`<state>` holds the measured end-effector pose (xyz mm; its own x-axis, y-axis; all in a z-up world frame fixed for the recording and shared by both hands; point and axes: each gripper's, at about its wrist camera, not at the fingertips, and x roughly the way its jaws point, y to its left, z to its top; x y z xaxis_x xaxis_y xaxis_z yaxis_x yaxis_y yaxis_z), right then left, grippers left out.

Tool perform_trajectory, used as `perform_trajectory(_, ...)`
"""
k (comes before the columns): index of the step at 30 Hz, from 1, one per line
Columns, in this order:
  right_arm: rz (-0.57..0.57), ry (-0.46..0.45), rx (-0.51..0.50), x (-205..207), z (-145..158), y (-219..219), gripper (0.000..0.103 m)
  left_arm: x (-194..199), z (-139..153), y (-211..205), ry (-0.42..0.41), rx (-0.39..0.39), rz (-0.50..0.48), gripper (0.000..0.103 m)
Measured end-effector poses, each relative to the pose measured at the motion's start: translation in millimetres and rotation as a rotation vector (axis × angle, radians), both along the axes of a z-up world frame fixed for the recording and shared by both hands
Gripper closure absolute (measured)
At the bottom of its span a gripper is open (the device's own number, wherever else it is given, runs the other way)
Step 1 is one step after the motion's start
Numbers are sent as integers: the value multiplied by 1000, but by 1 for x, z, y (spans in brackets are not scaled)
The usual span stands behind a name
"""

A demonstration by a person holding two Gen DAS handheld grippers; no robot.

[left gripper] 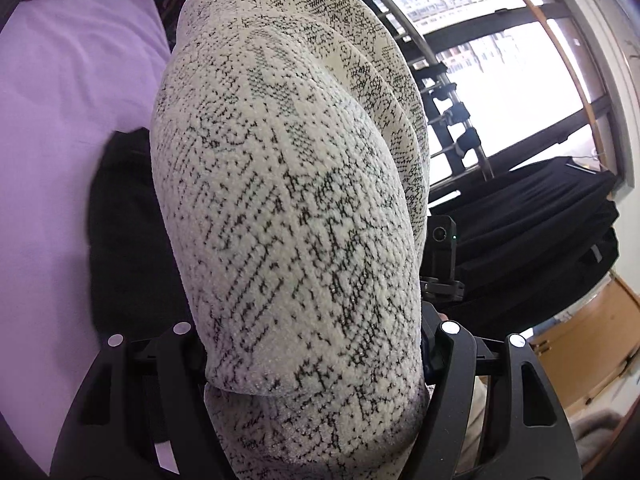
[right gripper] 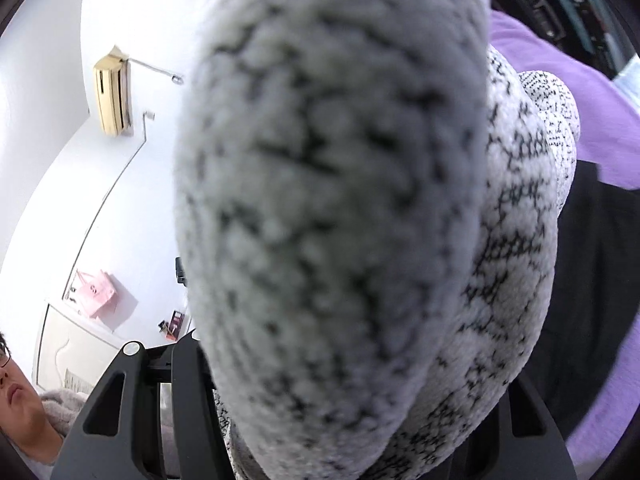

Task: Fold large clothes
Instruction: 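Lift the folded jacket with both grippers and carry it to the black clothes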

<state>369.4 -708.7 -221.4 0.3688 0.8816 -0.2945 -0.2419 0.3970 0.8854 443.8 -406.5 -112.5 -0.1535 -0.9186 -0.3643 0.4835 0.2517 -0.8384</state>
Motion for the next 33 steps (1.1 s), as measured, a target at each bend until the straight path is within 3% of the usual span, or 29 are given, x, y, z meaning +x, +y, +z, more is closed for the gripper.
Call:
perform_trajectory(7,-37,39,-2,-4,-18,-14,47,4,-45,-28,60,2,-29,37)
perform_trajectory(13,-48,110,28,0,-60,25,47,9,-85,-45,118,41,-42,37)
perform_trajectory(18,-48,131,30,14,-66,34,46,14,-132,-50,174,15,-26,36)
perform_trajectory(22,-62,152,28,17,-97,47,46,16,-173,-52,223,18,15,36)
perform_trajectory(26,-73,215,95,19,-150,58,45,18,-209,-55,257,38,13,34)
perform_trajectory(33,-80,223,176,11,-182,86,44,20,-222,-60,271,14,9,33)
